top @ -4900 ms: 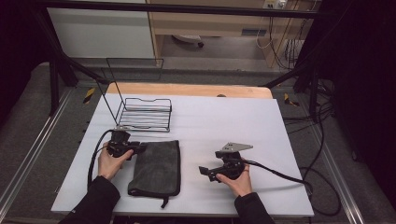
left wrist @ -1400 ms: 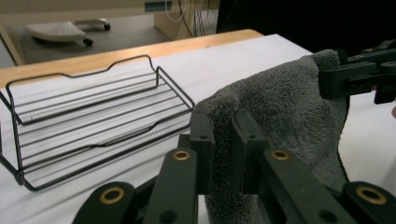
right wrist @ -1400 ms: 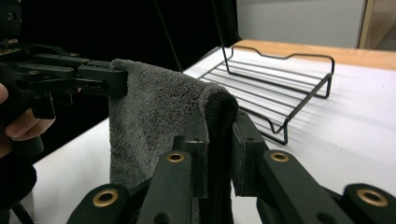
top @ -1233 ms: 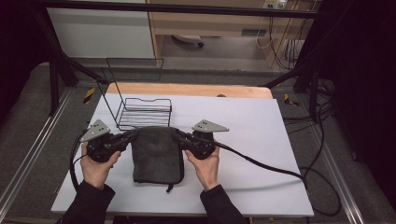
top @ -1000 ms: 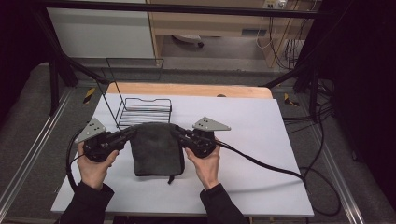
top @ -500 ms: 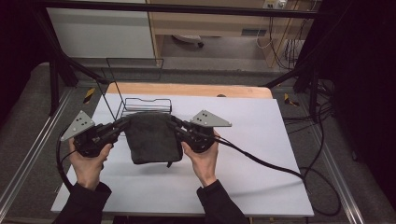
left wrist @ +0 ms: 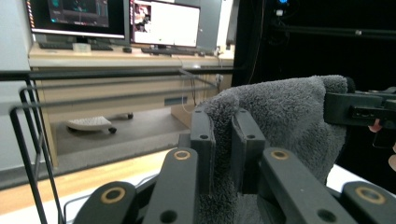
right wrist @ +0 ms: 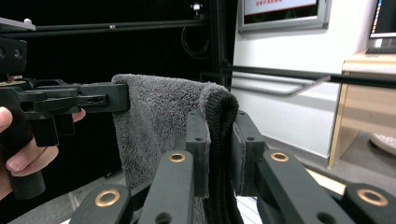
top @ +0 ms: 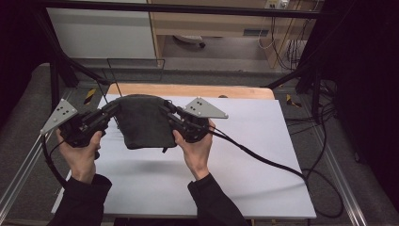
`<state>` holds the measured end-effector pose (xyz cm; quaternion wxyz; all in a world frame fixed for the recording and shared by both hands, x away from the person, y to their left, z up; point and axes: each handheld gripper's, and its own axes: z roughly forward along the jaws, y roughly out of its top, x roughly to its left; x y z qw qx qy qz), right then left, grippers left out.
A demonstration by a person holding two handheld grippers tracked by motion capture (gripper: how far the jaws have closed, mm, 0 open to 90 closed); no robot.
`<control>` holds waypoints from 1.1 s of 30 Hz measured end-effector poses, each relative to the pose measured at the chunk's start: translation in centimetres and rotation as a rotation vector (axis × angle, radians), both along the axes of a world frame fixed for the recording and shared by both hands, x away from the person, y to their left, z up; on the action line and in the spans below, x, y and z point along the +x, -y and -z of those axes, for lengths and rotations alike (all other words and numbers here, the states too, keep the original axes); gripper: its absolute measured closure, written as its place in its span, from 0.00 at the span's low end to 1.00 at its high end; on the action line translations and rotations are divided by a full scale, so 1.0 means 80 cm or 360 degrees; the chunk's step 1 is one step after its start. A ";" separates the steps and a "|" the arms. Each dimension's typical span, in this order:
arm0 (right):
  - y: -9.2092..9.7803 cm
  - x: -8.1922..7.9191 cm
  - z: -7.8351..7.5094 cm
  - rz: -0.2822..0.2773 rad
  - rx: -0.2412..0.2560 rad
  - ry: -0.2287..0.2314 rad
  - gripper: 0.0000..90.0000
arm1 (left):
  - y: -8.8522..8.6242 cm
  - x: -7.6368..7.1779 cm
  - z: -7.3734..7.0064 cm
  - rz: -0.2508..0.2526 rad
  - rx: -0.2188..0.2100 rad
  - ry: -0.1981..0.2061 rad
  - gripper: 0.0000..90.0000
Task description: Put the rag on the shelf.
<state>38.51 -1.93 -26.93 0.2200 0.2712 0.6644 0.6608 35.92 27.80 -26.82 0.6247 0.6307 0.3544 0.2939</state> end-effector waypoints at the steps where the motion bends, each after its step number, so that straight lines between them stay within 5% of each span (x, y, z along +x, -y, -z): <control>1: -0.001 0.000 -0.003 0.0003 0.0008 0.0002 0.89 | -0.001 0.001 -0.003 -0.0001 -0.0007 0.0007 0.90; 33: -0.047 0.027 -0.108 0.0073 0.0071 0.0261 0.89 | -0.029 0.027 -0.097 -0.0090 -0.0215 0.0246 0.90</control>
